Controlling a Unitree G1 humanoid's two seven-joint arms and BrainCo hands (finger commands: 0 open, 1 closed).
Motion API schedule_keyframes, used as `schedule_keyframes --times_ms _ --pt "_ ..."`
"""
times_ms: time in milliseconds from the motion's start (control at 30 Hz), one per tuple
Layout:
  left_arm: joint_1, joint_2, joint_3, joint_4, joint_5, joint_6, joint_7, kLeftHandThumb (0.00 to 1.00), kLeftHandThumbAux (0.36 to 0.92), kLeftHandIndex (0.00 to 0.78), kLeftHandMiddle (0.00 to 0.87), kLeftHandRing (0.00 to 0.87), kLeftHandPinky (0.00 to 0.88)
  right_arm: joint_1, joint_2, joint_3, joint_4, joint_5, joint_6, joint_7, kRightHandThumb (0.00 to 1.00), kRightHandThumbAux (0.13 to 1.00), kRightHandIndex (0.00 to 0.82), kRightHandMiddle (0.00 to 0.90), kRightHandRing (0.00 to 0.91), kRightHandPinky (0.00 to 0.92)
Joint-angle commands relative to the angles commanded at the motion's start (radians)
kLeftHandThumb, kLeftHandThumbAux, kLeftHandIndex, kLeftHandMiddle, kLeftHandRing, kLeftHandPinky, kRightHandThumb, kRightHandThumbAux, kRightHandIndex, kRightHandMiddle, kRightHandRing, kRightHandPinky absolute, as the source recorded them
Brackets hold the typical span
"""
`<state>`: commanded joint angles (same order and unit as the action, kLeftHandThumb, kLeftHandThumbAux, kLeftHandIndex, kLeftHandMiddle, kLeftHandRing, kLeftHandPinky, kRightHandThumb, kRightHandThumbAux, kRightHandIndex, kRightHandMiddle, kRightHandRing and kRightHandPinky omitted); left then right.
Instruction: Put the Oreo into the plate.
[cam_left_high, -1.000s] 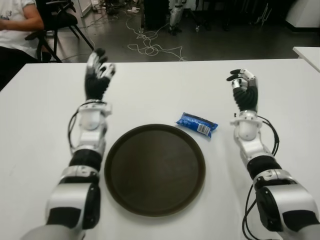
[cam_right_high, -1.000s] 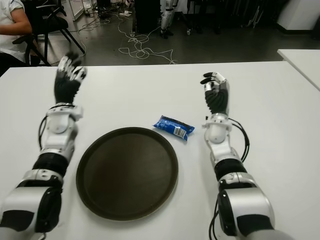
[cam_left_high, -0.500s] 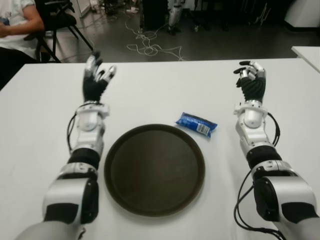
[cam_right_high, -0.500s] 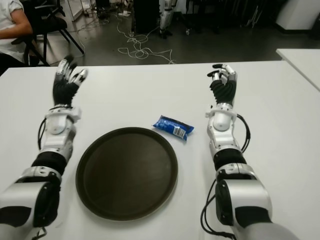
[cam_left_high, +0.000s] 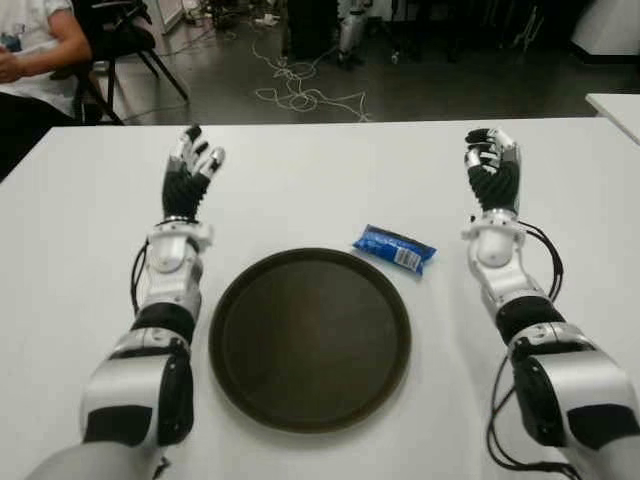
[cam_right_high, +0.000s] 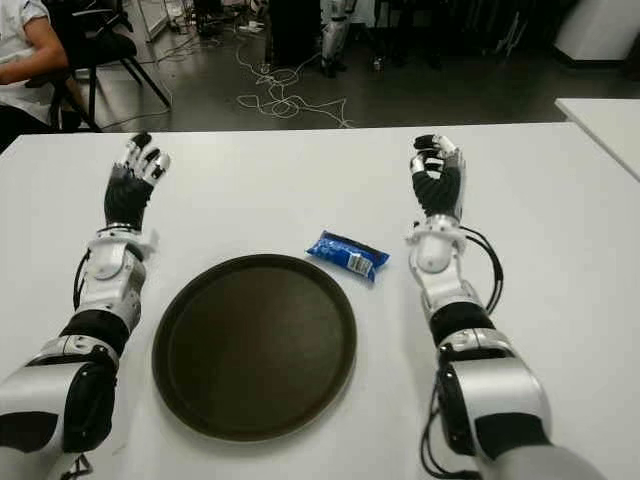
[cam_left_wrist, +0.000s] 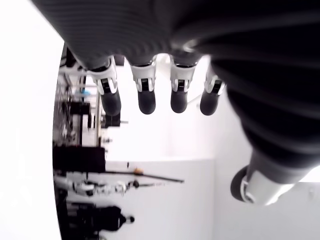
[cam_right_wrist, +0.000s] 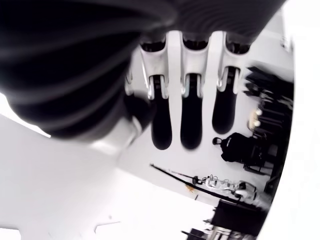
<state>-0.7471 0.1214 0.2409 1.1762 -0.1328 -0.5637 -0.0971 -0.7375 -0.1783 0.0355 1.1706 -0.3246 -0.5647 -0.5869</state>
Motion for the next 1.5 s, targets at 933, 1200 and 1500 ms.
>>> schedule_keyframes --times_ms 933,1200,1500 --pt "-0.011 0.0 -0.018 -0.023 0.012 0.027 -0.014 0.0 0.613 0.044 0.077 0.044 0.046 0.044 -0.064 0.13 -0.276 -0.055 0.095 0.21 0.157 0.507 0.0 0.058 0.05 0.062" --pt "-0.005 -0.001 -0.024 -0.025 0.013 0.024 -0.008 0.0 0.631 0.057 0.085 0.057 0.06 0.119 -0.118 0.164 -0.541 -0.071 0.266 0.434 0.103 0.437 0.0 0.013 0.005 0.005" --pt "0.0 0.004 -0.031 -0.015 0.021 0.021 -0.007 0.0 0.633 0.054 0.087 0.062 0.067 0.171 -0.208 0.27 -0.816 -0.281 0.495 0.627 0.065 0.325 0.0 0.0 0.0 0.0"
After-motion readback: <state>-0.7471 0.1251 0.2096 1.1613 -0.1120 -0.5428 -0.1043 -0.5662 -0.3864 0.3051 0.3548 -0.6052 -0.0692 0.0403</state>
